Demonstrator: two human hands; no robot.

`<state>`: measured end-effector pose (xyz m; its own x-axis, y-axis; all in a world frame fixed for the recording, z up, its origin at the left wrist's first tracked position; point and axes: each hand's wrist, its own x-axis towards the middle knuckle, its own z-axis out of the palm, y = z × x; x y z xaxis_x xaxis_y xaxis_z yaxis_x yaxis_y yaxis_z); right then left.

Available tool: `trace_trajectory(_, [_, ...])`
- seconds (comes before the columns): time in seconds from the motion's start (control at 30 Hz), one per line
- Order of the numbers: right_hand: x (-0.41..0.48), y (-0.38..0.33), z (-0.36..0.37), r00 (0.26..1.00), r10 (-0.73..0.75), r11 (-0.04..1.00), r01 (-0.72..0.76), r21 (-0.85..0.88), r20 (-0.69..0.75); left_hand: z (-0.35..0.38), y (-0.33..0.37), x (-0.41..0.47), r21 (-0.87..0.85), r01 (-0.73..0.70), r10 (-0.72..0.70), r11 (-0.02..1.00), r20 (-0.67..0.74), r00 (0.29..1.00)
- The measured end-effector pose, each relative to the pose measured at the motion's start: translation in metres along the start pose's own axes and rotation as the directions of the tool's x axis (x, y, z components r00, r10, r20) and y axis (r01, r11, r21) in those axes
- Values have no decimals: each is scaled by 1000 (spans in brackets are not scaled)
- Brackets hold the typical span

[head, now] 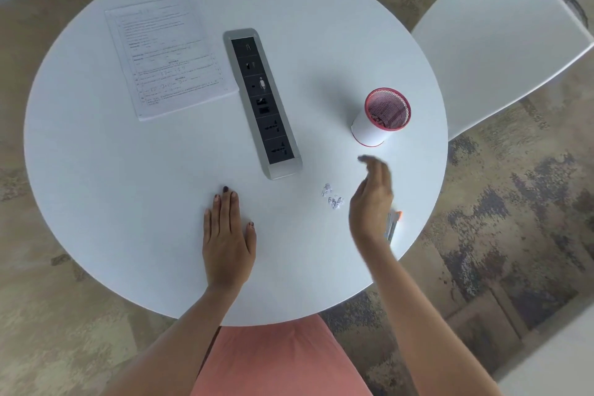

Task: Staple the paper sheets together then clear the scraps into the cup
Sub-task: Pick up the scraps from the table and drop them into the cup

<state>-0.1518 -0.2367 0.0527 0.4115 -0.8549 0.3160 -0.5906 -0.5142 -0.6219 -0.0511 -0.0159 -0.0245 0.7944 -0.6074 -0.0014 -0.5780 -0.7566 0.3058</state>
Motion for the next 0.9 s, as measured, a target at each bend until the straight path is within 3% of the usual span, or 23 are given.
trace_trajectory(0.23, [-93,18,35,951,162,983,-133,-126,263,-1,0,-1,18,9,-9,1000,0,1000])
trace_trajectory(0.43, [-78,2,52,927,33,996,3,-95,373,-1,1,0,23,2,-2,1000,3,1000])
trace_trajectory(0.63, [-66,7,43,814,-209,953,294,-73,542,-1,1,0,5,1,-1,1000,-6,1000])
trace_trajectory(0.73, [-67,15,30,776,-243,931,355,-86,582,-1,1,1,5,-2,2,1000,-4,1000])
trace_trajectory(0.9, [-69,17,16,795,-255,866,441,-237,550,-2,1,0,-1,0,0,1000,-1,1000])
